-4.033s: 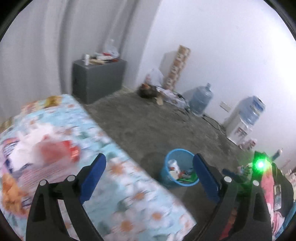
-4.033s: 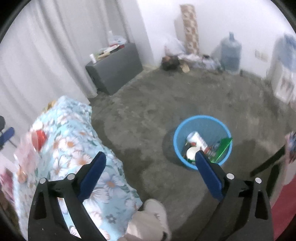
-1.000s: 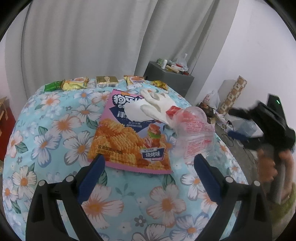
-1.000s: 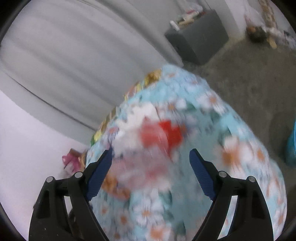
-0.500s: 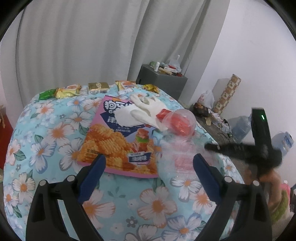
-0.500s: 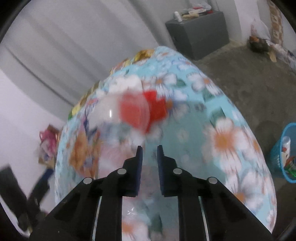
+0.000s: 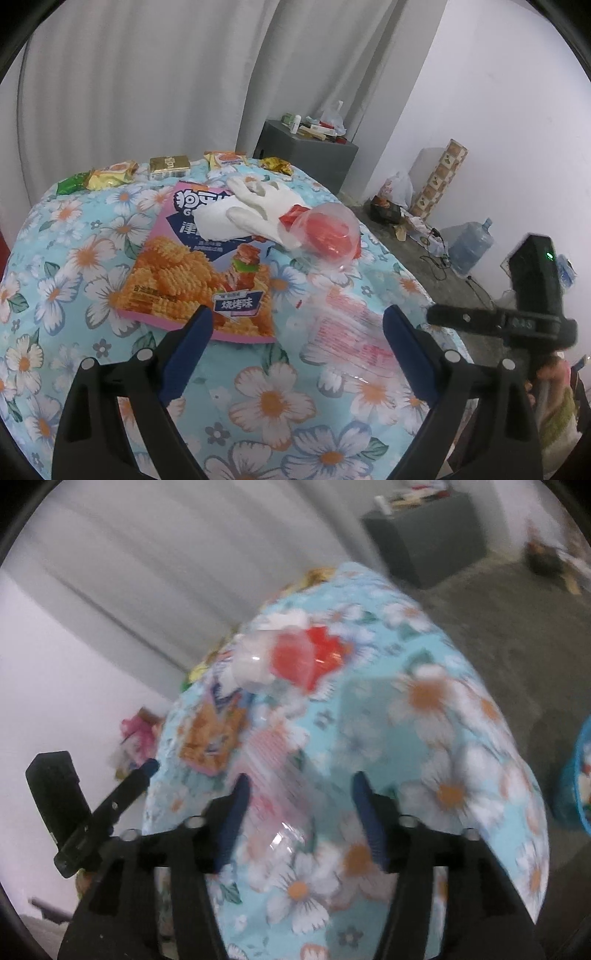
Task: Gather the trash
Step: 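Grasp the clear plastic bag with the right tool while left tool grasps the clear ball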
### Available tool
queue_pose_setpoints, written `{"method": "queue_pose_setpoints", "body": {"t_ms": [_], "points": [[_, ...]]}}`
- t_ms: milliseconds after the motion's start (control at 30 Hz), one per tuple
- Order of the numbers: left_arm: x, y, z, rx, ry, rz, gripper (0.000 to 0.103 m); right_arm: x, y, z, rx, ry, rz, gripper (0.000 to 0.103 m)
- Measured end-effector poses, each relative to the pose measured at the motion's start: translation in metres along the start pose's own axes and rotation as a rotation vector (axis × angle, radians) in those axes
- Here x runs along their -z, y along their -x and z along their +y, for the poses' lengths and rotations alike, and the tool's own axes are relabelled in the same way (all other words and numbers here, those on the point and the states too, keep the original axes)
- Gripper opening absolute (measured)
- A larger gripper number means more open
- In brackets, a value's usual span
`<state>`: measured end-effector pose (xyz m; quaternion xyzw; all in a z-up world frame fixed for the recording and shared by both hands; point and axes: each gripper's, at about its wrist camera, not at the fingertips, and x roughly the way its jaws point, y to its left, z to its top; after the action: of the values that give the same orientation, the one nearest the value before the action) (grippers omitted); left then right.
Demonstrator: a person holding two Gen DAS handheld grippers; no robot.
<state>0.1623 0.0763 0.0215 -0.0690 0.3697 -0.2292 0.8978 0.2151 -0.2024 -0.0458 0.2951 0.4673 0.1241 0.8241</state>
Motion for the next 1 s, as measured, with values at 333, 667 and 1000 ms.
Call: {"method": "queue_pose_setpoints", "body": {"t_ms": [333, 667, 1000], "points": [[0.002, 0.015, -0.008, -0.033, -0.031, -0.01, 0.091, 0.014, -0.056, 0.027, 0.104, 0.244, 0.145, 0.025], [-0.024, -0.011, -0.039, 0.012, -0.106, -0.016, 0.091, 0.052, -0.001, -0.002, 0.125, 0.138, 0.044, 0.0], [-0.066, -0.091, -0.067, -0.045, -0.21, 0.015, 0.092, 0.065, 0.036, -0.05, 0.084, -0.056, -0.004, 0.0]]}}
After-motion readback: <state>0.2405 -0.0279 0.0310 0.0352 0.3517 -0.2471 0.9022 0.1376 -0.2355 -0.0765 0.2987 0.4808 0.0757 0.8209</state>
